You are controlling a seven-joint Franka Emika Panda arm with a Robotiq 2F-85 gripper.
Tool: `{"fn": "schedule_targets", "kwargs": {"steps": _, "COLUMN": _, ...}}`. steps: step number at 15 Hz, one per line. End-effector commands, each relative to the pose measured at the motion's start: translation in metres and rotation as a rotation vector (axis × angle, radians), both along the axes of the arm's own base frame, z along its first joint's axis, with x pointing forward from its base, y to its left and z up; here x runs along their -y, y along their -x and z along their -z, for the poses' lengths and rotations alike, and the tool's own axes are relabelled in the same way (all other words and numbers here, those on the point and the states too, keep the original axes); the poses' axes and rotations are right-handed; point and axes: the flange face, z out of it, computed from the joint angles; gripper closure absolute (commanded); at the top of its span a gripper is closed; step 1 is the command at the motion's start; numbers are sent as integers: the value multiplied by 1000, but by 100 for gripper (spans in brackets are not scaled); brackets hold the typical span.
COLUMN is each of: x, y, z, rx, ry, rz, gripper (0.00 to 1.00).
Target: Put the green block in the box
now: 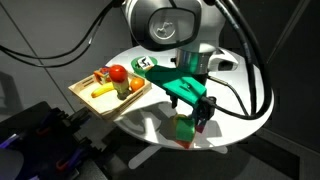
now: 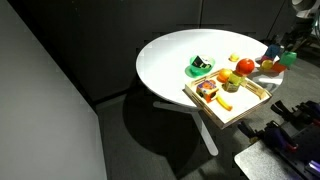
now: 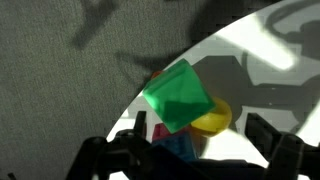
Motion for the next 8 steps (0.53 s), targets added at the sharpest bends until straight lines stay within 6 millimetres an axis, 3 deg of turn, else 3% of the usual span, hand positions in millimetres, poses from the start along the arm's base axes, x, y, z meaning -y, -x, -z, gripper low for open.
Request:
{"fn": "schedule_targets", "kwargs": {"steps": 1, "x": 7, "y": 5, "z": 7, "rx": 0, "ry": 10, "rz": -40, "gripper": 0}}
{"fn": "schedule_targets", "kwargs": {"steps": 8, "x": 13, "y": 9, "z": 21, "rx": -1, "ry": 4, "rz": -87, "gripper": 0}}
